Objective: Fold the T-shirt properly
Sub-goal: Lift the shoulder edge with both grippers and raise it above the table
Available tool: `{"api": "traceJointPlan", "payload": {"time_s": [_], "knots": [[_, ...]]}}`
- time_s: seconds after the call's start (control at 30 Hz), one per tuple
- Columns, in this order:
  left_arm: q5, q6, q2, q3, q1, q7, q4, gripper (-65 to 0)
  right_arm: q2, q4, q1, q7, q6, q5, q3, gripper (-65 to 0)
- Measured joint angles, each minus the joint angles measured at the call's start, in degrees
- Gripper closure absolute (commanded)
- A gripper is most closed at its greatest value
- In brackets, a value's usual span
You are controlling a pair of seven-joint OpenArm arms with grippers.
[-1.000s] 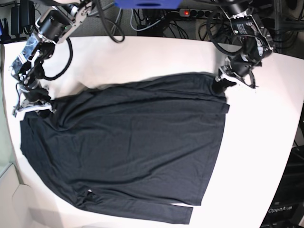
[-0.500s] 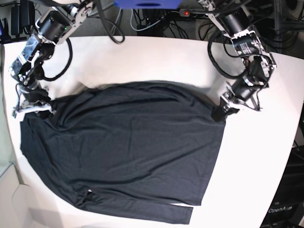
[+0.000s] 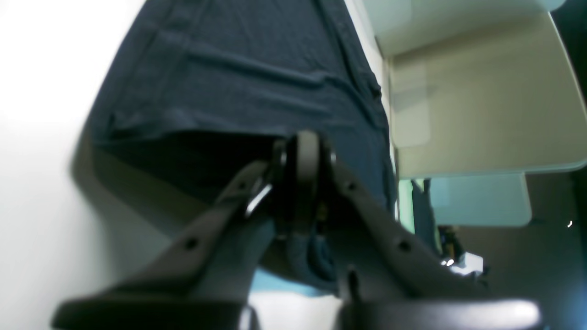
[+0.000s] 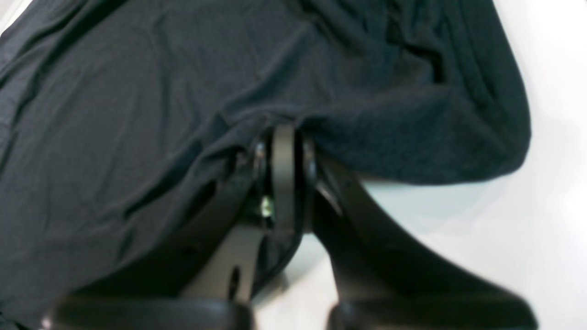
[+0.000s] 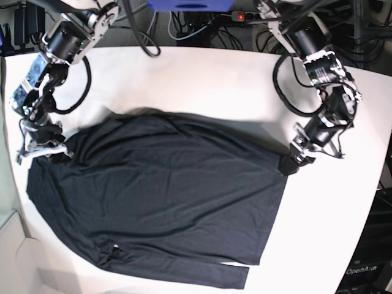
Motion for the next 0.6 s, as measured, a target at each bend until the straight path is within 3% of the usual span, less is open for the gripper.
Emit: {"api": "traceJointPlan", "payload": {"time_s": [0.13, 0.3, 0.4, 0.6], "knots": [[0.0, 0.0, -3.2, 2.3, -1.0, -0.1, -0.2, 0.0, 1.2, 0.0, 1.2, 0.6, 0.0, 0.0, -0.6, 0.0], [0.0, 3.5, -5.4, 3.7, -1.5, -0.4, -0.2, 0.0, 2.0, 0.0, 2.6, -0.1, 0.0, 0.0, -0.9, 0.0], [0.3, 3.6, -7.3, 5.3, -1.7, -0.4, -0.2, 0.0, 2.8, -0.2, 3.1, -0.1, 0.0, 0.0, -0.9, 0.0], [5.8, 3.7, -7.5, 7.5, -2.2, -3.1, -0.2, 0.0, 3.6, -0.2, 4.0, 0.2, 0.0, 0.1, -1.0, 0.0]]}}
